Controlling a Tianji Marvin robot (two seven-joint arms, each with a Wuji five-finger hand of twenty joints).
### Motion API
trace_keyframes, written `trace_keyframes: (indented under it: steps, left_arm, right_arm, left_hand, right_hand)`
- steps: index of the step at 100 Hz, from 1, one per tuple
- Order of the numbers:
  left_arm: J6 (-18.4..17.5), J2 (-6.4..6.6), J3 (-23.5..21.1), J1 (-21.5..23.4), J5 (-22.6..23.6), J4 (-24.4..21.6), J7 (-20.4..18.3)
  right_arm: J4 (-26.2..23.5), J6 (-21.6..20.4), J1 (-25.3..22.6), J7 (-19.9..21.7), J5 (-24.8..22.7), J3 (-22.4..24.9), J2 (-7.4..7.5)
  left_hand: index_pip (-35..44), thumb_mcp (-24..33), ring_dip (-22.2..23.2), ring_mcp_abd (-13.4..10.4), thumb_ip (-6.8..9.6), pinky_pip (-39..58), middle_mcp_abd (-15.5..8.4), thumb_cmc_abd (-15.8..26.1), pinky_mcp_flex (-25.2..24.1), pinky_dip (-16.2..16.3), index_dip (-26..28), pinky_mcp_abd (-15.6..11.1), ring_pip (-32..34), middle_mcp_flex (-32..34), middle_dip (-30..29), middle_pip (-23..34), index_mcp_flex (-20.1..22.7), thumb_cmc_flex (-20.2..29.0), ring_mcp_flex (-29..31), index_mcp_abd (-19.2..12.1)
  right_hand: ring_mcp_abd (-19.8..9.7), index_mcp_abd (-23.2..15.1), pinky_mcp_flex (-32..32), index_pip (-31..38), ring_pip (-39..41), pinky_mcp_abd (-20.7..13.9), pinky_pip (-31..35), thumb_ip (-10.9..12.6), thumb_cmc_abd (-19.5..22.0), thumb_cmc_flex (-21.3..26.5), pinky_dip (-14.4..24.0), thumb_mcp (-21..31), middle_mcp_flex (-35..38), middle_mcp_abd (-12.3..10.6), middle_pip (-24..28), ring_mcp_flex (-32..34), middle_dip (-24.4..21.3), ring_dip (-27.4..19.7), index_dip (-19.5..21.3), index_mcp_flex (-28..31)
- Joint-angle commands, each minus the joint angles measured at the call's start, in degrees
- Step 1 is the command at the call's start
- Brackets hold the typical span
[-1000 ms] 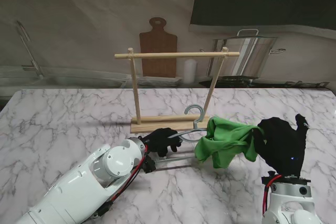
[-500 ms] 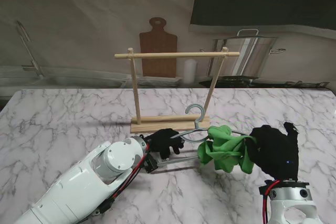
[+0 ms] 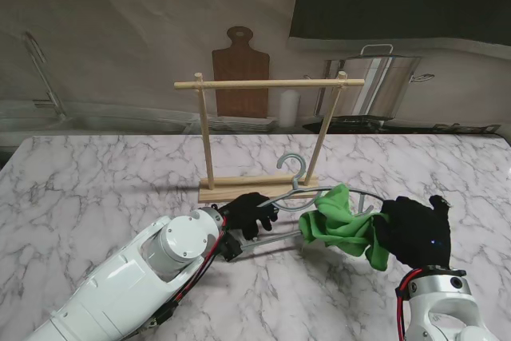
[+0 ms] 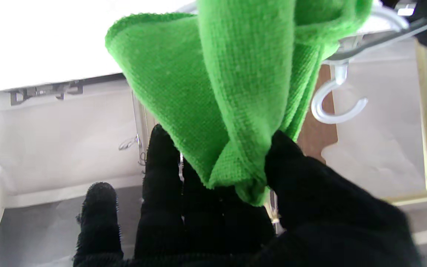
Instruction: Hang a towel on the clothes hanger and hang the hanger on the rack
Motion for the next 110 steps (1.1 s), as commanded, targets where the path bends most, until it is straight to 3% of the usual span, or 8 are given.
trace_keyframes:
  steps: [1, 10, 20, 65, 110]
  left_arm:
    - [0.1, -0.45, 0.1, -0.1, -0.2, -0.3, -0.4]
    - [-0.3, -0.41, 0.1, 0.2, -0.6, -0.6, -0.5]
    - [-1.0, 0.08, 0.7, 0.3, -0.7, -1.2, -2.0]
    - [-1.4, -0.17, 3.7, -0.3, -4.5, -0.6, -4.4]
    - [-0.1, -0.22, 5.1, -1.5, -8.2, 0.2, -7.4]
  right_arm:
    - [0.1, 0.5, 0.0, 1.0, -0.6, -0.4, 0.41]
    - [0.6, 1.0, 1.1, 2.5, -1.2, -1.1, 0.67]
    - [2.6, 1.5, 3.4, 1.4, -0.9, -2.6, 0.66]
    - [12.3, 3.4, 15.3, -9.9, 3.9, -10.5, -0.72]
    - [13.8, -0.9, 18.2, -12.1, 4.1, -11.6, -0.76]
  left_hand:
    - [-0.3, -1.1, -0.2, 2.9, -0.62, 18.3, 0.6, 5.7, 0.6, -0.2, 1.0, 1.6, 1.0, 0.9, -0.5, 0.0, -0.3, 3.5, 0.9, 0.1]
    - [-0.3, -1.1, -0.2, 2.9, -0.61, 18.3, 0.7, 5.7, 0.5, -0.2, 1.0, 1.6, 1.1, 0.9, -0.5, 0.0, -0.1, 3.5, 0.8, 0.1]
    - [-0.3, -1.1, -0.2, 2.8, -0.63, 18.4, 0.7, 5.5, 0.6, -0.2, 0.9, 1.6, 1.2, 1.0, -0.4, 0.1, 0.0, 3.4, 0.9, 0.1]
    - [-0.5, -1.0, -0.3, 2.9, -0.60, 18.5, 0.9, 5.4, 1.0, -0.2, 0.8, 1.6, 1.5, 1.3, -0.5, 0.2, 0.3, 3.6, 1.2, 0.4]
    - [-0.7, -1.0, -0.2, 2.7, -0.59, 19.0, 1.0, 5.3, 1.4, -0.3, 0.6, 1.6, 2.0, 1.7, -0.2, 0.5, 0.7, 3.6, 1.5, 0.6]
  right_hand:
    - [0.3, -0.8, -0.4, 1.1, 0.8, -0.4, 0.7, 2.5, 0.8, 3.3, 0.8, 3.0, 0.5, 0.8, -1.1, 0.5, 0.8, 1.2, 0.1, 2.4]
    - [0.3, -1.1, -0.5, 1.0, 0.8, -0.5, 0.8, 2.6, 1.1, 3.3, 0.9, 2.7, 0.3, 0.6, -1.3, 0.4, 0.8, 1.1, 0.1, 2.2]
    - [0.1, -1.3, -0.2, 0.9, 0.8, -0.4, 0.9, 2.6, 1.2, 3.4, 1.0, 2.3, 0.2, 0.5, -1.2, 0.5, 0.9, 1.2, 0.3, 2.0]
    - [-0.2, -1.9, 0.3, 1.4, 2.2, 0.0, 1.9, 1.5, 0.7, 3.0, 1.5, 3.1, 0.3, 0.1, -0.1, 0.9, 0.9, 1.7, 0.8, 2.1]
    - [-0.8, -2.7, -0.1, 1.5, 2.4, 0.4, 1.6, 0.8, 1.5, 2.8, 1.3, 2.9, -0.4, -0.7, 0.3, 0.5, 0.3, 1.5, 0.8, 1.4]
